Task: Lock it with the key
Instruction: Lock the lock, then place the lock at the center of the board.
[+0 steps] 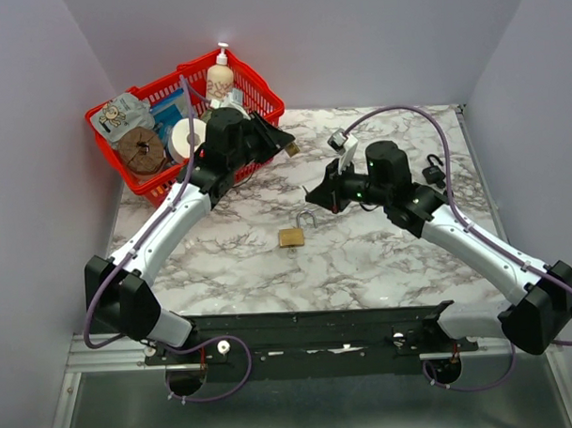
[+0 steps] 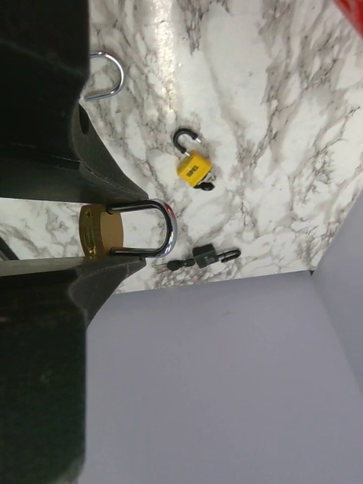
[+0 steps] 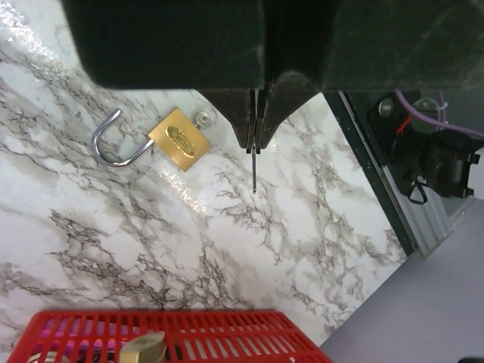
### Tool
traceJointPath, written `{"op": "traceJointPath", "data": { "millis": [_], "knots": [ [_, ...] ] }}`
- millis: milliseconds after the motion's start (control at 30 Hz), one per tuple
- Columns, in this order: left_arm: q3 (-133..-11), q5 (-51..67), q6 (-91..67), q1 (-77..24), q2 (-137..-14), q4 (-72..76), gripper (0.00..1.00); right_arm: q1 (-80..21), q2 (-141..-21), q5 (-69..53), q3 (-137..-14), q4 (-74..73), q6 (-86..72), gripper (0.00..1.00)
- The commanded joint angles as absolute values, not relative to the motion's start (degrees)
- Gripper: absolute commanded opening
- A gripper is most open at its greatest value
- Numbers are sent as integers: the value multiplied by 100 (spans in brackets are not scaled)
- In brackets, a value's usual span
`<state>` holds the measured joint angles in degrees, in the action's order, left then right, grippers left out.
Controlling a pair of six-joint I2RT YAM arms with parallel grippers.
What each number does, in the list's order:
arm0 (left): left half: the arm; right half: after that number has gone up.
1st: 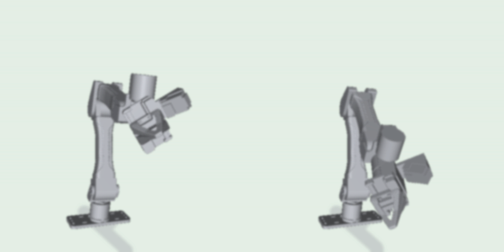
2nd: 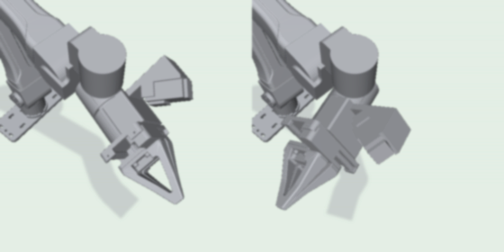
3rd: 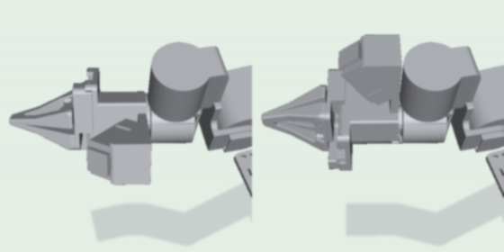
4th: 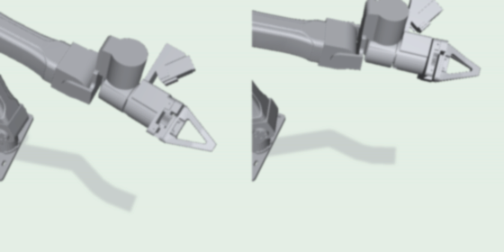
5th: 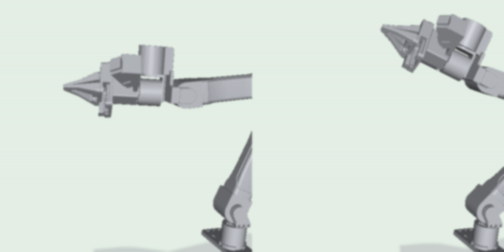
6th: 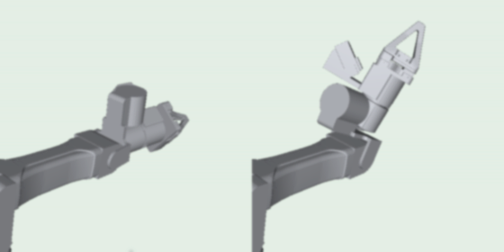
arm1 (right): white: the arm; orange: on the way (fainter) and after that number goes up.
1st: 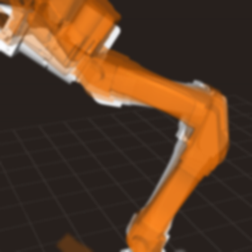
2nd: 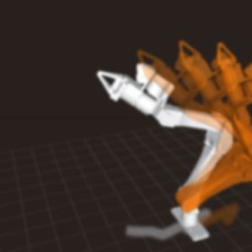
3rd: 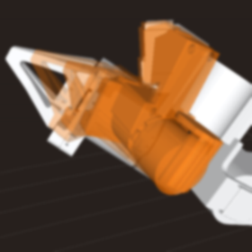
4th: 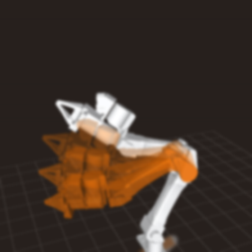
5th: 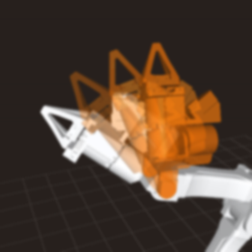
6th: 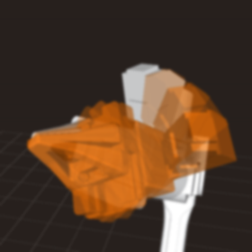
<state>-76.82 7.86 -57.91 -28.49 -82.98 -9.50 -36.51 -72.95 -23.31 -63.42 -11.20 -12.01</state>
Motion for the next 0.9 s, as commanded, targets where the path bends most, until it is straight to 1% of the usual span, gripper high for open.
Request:
{"op": "traceJointPath", "data": {
  "millis": [0, 133, 267, 367, 400, 467, 633, 733, 867],
  "knots": [
    [-7998, 650, -5117, -2830, -8350, -1054, 0, -3691, -7137, -2417, -6100, -967, -1362, 1],
    [-7621, 747, -4116, -2839, -8166, -1712, 0, -3648, -7180, -2250, -6091, -1247, -1529, 1],
    [-6866, 616, -2894, -2839, -7727, -2600, 0, -3595, -7207, -2162, -6100, -1450, -1573, 1],
    [-6189, 194, -2164, -2821, -7280, -2996, 0, -3569, -7233, -2092, -6047, -1450, -1556, 1],
    [-5883, -129, -2049, -2821, -7182, -3049, 0, -3568, -7259, -2092, -6056, -1450, -1573, 1],
    [-5652, -420, -1795, -2786, -7014, -3190, 0, -3560, -7347, -2118, -6082, -1450, -1599, 1],
    [-5072, -1413, -1529, -2620, -6987, -3410, 0, -3560, -7506, -2118, -6205, -1459, -1626, 1],
    [-4992, -1423, -1740, -2417, -7084, -3472, 0, -3560, -7532, -2092, -6240, -1450, -1608, 1],
    [-5062, -1547, -1942, -2294, -7513, -3524, 0, -3551, -7576, -2048, -6258, -1441, -1608, 1]
  ]
}}
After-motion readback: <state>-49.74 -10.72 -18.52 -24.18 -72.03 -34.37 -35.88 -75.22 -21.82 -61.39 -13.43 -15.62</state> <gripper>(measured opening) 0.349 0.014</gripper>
